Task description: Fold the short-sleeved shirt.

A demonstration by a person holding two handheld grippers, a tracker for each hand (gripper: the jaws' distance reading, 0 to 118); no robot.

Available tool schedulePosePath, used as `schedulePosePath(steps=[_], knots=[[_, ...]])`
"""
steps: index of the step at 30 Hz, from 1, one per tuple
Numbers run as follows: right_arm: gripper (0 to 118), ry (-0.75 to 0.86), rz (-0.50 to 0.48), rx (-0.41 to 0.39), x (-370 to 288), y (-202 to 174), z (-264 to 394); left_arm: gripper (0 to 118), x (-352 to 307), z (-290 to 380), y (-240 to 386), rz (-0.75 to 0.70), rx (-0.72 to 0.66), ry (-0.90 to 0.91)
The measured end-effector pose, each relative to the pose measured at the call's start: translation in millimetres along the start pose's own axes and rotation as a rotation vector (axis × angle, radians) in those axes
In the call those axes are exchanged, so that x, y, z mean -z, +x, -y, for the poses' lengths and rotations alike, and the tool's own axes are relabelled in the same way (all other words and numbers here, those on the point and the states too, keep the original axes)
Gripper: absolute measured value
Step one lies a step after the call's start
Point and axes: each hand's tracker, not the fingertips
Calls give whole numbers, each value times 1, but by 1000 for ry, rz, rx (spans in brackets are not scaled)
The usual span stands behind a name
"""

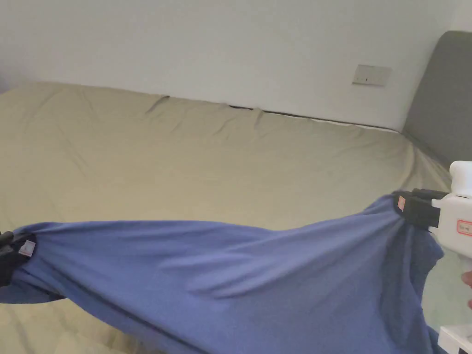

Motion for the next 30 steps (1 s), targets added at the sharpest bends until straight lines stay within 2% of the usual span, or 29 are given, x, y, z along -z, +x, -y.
schedulePosePath(steps=[4,8,12,20,24,26,30], knots=[[3,91,76,-49,-58,9,-39,3,-16,-46,3,-17,33,94],[3,162,145,-5,-87,17,-76,3,-15,-97,10,-25,55,158],[3,206,179,-34,-95,19,-117,3,-8,-152,16,-38,73,203],[3,315,287,-175,-35,20,-214,3,63,-266,24,-180,148,261],[3,387,301,-107,3,27,-264,3,99,-314,30,-263,203,311],[3,408,304,-110,22,28,-288,3,120,-335,36,-325,255,311],[3,459,335,-130,55,33,-328,3,147,-370,40,-367,268,384]])
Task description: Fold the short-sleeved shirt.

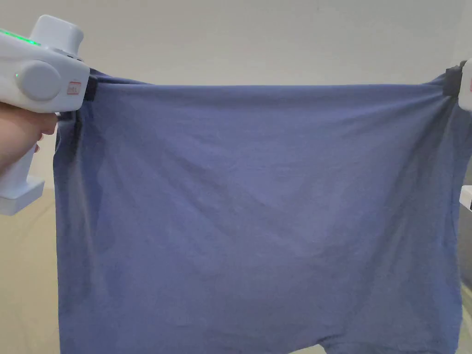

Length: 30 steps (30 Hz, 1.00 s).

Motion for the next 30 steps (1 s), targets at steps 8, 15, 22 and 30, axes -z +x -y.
schedulePosePath(steps=[8,15,22,30], knots=[[3,39,31,-26,73,4,21,3,60,0,36,-49,-23,43],[3,-138,33,7,91,-5,143,3,80,100,82,19,-24,-113],[3,-326,-38,7,34,-7,267,3,35,216,111,126,-2,-272],[3,-443,-72,77,-120,4,333,3,-101,315,92,210,-79,-401]])
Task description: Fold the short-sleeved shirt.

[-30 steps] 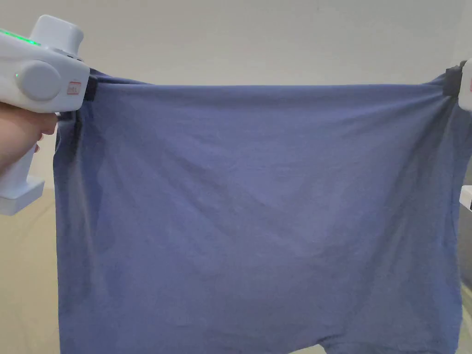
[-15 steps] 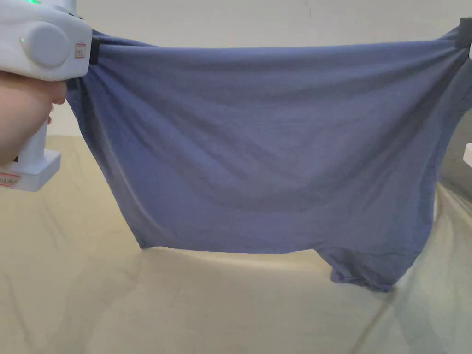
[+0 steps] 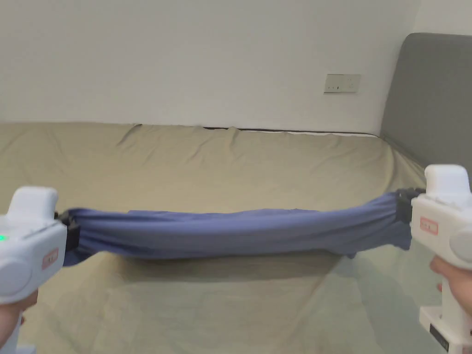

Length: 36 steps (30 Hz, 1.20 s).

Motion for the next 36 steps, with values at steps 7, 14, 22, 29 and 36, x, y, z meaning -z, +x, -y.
schedulePosePath(steps=[7,14,22,29,36], knots=[[3,-47,-36,-15,-121,2,69,3,-105,85,-3,69,10,-32],[3,-62,-60,-72,-213,0,119,3,-172,133,-15,134,54,-80],[3,-220,-76,-128,-246,10,174,3,-199,165,-27,203,21,-186],[3,-481,-95,-148,-225,8,218,3,-156,208,-16,225,78,-454],[118,-339,-25,-39,-241,16,203,118,-174,179,-35,203,-92,-275]])
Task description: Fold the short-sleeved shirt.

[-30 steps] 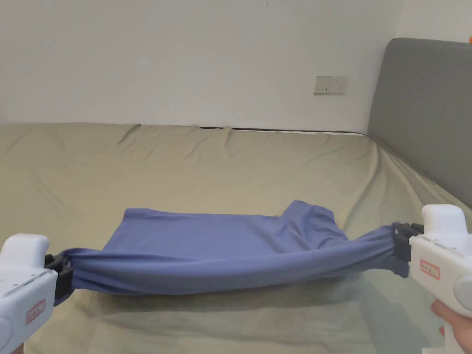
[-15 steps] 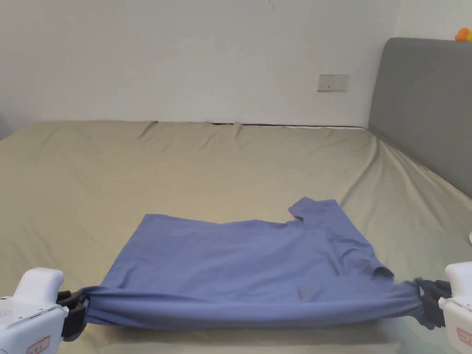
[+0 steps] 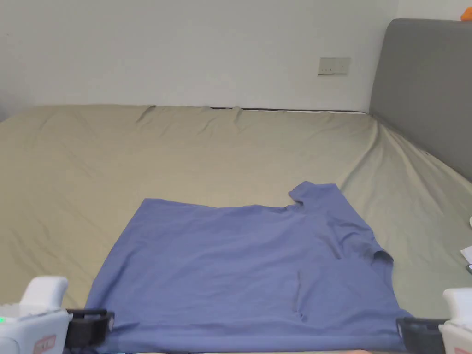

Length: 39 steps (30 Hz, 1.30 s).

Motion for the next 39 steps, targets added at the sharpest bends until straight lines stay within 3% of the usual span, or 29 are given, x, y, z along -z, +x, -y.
schedulePosePath(steps=[3,5,6,7,8,9,10,11,12,17,23,24,25,26,27,32,33,34,36,39], knots=[[117,148,13,125,-29,2,-33,118,-49,-34,4,-65,-51,195],[111,282,-28,174,-56,2,-53,118,-87,-50,7,-31,-109,358],[91,356,-27,180,-70,0,-61,118,-105,-56,11,-23,-119,414],[57,429,-21,179,-83,-4,-67,107,-123,-59,15,-35,-101,493],[6,477,-15,170,-91,-7,-70,74,-135,-59,19,-40,-92,550],[2,510,24,149,-96,-12,-72,0,-147,-56,25,-64,-80,601],[2,545,94,117,-101,-16,-71,0,-151,-55,28,-96,-82,617],[2,567,58,107,-105,-19,-70,0,-158,-56,29,-119,-111,628],[2,572,22,80,-105,-23,-69,0,-158,-57,26,-20,-106,583],[2,494,12,56,-93,-34,-62,0,-115,-31,30,-19,34,386],[2,407,-4,33,-76,-38,-56,0,-42,-6,21,64,159,-53],[2,398,-5,36,-74,-36,-55,26,-31,0,19,76,156,-114],[2,386,-10,31,-71,-37,-56,79,-11,7,1,121,105,-161],[2,378,-9,25,-69,-39,-56,113,6,13,-9,158,77,-233],[2,375,-11,20,-67,-40,-56,118,15,19,-14,196,1,-260],[2,360,-24,-9,-64,-44,-53,117,28,25,-5,56,8,-169],[2,355,-25,-16,-63,-45,-53,106,26,23,-3,67,6,-181],[2,350,-28,-23,-62,-46,-52,81,25,23,-3,83,7,-197],[2,338,-34,-33,-61,-45,-50,11,21,26,4,2,75,-165],[2,317,-31,-54,-59,-40,-47,8,9,24,8,20,109,-125]])
